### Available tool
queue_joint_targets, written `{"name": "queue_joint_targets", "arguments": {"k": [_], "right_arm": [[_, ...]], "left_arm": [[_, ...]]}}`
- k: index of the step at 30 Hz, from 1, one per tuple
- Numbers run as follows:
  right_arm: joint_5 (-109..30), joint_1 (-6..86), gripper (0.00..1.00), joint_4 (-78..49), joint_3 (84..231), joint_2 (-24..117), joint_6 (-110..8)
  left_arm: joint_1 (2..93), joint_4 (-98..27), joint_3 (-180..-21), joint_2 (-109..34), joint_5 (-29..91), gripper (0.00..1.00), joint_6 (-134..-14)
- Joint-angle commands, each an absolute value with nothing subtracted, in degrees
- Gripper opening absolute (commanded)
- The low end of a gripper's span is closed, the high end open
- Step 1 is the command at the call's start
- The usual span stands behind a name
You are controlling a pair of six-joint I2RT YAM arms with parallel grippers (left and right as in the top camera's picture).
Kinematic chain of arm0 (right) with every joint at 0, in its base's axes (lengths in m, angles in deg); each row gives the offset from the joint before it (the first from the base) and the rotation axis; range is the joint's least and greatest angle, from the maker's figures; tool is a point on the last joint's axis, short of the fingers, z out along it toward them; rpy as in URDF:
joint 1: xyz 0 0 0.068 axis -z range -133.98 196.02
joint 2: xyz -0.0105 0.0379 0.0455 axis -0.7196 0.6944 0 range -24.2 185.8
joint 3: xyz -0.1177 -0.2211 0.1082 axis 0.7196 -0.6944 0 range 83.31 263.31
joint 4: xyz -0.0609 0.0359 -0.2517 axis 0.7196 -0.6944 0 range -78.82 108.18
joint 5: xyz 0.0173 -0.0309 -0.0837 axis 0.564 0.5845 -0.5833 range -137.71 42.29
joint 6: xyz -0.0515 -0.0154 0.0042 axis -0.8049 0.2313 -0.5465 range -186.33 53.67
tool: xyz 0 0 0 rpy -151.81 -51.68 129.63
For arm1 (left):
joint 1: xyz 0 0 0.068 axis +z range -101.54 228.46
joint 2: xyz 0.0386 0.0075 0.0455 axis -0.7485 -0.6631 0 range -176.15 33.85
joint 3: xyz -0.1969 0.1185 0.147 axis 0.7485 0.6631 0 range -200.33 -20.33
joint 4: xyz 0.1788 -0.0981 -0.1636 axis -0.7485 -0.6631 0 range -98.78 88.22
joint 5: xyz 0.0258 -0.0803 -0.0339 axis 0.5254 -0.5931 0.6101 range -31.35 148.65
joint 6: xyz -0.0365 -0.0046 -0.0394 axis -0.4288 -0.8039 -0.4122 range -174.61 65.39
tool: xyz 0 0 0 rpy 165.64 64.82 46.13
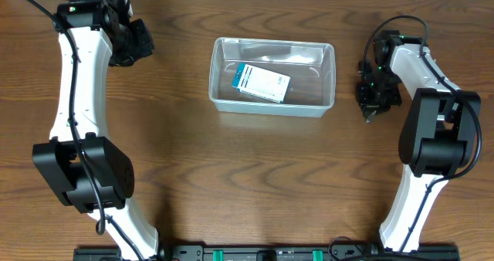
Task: Pack container
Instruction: 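Return the right gripper right and grasp the thin black screwdriver, then carry the black screwdriver with the right gripper into the container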
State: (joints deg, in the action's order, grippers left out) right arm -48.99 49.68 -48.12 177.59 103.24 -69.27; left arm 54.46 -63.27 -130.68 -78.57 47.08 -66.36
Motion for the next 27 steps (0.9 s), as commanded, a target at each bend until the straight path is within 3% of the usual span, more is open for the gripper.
{"name": "queue_joint_targets", "arguments": {"k": [1,10,18,27], "right_arm": [[-49.21,49.47,0.02,-47.43,179.47,102.8,-69.16],[-49.1,49.2,0.01,-53.24,201.5,98.89,-71.83],[-40.23,45.4,0.03,-63.97,220.51,98.56,-84.5],[-38.04,34.95,0.04,-69.04,222.02,98.59,-94.53]], "left_arm": [[54.66,-63.49,-130.26,-78.25,47.78,0.28,-65.38],[54.66,-63.47,-130.26,-78.25,47.78,0.28,-65.38],[54.66,-63.42,-130.26,-78.25,47.78,0.28,-65.38],[54.66,-63.42,-130.26,-78.25,47.78,0.28,-65.38]]}}
